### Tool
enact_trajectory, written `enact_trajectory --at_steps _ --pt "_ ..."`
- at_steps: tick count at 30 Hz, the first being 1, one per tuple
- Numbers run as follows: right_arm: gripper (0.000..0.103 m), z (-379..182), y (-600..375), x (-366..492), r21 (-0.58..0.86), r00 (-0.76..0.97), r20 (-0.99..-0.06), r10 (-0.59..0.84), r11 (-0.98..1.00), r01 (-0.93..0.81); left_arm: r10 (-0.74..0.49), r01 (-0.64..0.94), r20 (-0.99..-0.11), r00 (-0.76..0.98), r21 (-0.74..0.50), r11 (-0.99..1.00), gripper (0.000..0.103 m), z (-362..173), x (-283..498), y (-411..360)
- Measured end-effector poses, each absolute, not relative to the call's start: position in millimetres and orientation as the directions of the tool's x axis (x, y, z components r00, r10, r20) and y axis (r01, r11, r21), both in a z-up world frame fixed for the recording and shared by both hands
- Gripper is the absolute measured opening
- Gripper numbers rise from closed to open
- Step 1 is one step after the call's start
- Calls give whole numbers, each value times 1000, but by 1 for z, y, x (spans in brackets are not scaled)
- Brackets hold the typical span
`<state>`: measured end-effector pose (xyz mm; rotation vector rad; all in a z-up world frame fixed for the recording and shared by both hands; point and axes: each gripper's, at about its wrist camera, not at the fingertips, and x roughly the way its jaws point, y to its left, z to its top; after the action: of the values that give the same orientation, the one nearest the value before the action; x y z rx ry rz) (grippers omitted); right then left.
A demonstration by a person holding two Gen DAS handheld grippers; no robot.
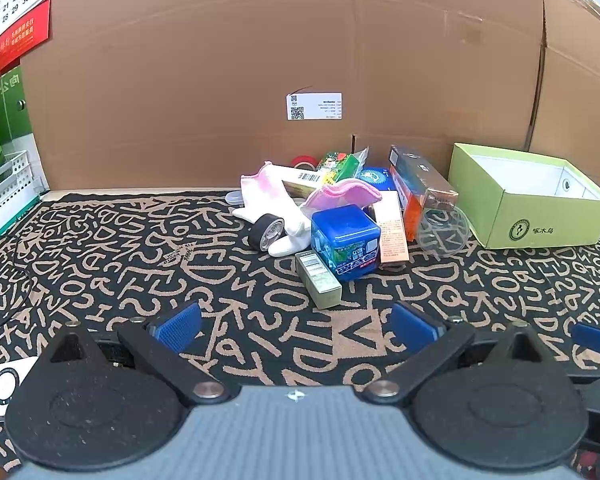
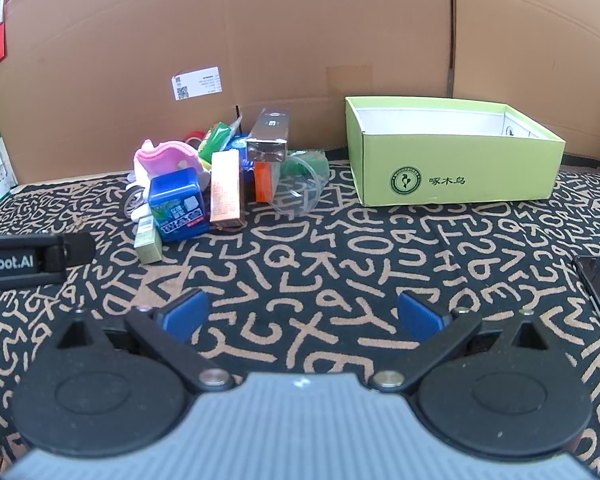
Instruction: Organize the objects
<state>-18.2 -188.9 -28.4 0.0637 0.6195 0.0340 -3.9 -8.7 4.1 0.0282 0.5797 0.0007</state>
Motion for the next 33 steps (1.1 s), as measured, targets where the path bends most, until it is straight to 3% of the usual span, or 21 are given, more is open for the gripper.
enact_trajectory --at_steps 33 --pt "103 -34 -188 -10 85 795 -604 62 996 -13 -3 12 -564 825 12 1000 103 -2 4 -13"
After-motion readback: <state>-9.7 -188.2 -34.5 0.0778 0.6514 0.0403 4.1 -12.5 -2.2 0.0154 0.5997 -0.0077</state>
